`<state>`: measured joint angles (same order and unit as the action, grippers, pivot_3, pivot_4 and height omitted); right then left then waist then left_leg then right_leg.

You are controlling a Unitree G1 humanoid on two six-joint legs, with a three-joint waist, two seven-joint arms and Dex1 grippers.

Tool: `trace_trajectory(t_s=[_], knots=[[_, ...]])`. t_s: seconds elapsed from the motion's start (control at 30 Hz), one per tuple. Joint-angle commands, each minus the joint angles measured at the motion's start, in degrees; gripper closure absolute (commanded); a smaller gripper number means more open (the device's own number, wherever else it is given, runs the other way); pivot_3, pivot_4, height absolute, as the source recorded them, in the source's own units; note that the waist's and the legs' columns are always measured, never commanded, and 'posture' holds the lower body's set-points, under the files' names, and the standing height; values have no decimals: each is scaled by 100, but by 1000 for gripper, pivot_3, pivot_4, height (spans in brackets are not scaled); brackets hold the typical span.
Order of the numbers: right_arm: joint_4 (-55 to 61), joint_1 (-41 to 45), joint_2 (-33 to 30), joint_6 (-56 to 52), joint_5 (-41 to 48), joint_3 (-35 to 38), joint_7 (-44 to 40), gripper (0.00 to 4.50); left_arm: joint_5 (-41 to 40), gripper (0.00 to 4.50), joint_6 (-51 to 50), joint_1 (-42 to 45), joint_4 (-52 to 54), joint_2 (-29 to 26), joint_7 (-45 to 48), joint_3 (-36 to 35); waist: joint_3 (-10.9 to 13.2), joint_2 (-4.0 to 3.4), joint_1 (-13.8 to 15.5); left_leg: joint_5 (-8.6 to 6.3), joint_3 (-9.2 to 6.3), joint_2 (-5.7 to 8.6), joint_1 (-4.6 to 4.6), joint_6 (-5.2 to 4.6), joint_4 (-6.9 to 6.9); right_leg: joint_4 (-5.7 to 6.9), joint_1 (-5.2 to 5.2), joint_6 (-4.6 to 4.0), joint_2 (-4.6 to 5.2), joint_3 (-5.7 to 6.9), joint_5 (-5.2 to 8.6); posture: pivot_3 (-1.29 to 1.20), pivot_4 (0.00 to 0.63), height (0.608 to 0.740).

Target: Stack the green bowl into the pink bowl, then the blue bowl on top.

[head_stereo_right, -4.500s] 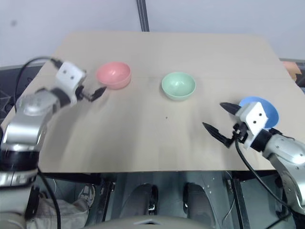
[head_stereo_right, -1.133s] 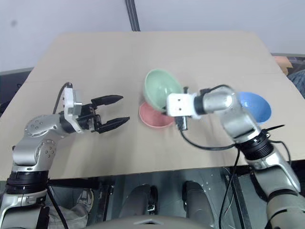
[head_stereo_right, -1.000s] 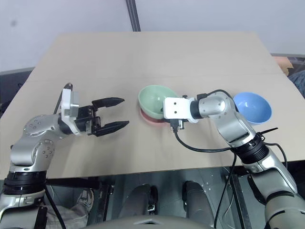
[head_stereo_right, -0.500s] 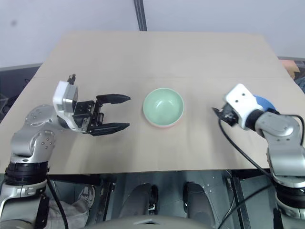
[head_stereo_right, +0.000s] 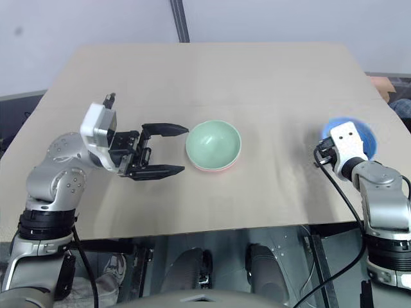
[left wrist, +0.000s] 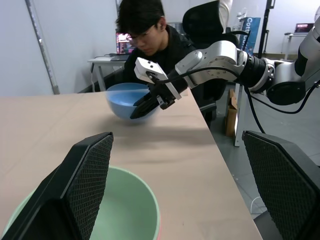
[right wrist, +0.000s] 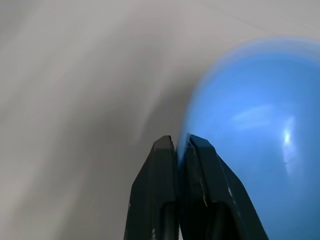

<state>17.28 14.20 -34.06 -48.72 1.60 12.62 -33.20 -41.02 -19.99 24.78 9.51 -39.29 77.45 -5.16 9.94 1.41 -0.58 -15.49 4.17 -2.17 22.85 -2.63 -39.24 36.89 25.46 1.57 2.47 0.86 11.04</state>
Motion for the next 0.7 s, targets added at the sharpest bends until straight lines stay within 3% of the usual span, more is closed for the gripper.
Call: trace_trajectory(t_s=[0.03,0.3,0.47,0.53,0.7], knots=[[688,221,-249,472,261,-187,-280,4420,39,104,53,-90,36,-6,-316,-270,0,0,-5,0,1,0,1,0,0,0,1,0,0,-1,0,0,150,740],[1975,1520,420,332,1251,-1772,-756,4420,187,104,180,-621,-173,-24,-818,-642,1,-1,-79,0,-7,-23,-4,0,3,8,9,0,-25,-2,0,0,150,740],[1422,1928,903,780,1109,-2975,-883,4420,644,104,560,-1003,-359,-131,-992,-744,-1,2,-9,0,-1,-17,2,1,3,3,11,-20,-13,-2,-8,0,150,740],[1006,1849,1064,957,1204,-3124,-999,4420,607,104,508,-1115,-207,-84,-1118,-777,-5,8,14,0,-4,-16,7,1,3,1,11,-24,-1,4,-7,0,150,740],[325,1777,851,2079,877,-3533,-1477,2624,677,104,533,-1287,79,-50,-1441,-780,-4,9,27,-2,1,2,16,-3,-3,-5,9,-29,31,6,-4,0,150,740]])
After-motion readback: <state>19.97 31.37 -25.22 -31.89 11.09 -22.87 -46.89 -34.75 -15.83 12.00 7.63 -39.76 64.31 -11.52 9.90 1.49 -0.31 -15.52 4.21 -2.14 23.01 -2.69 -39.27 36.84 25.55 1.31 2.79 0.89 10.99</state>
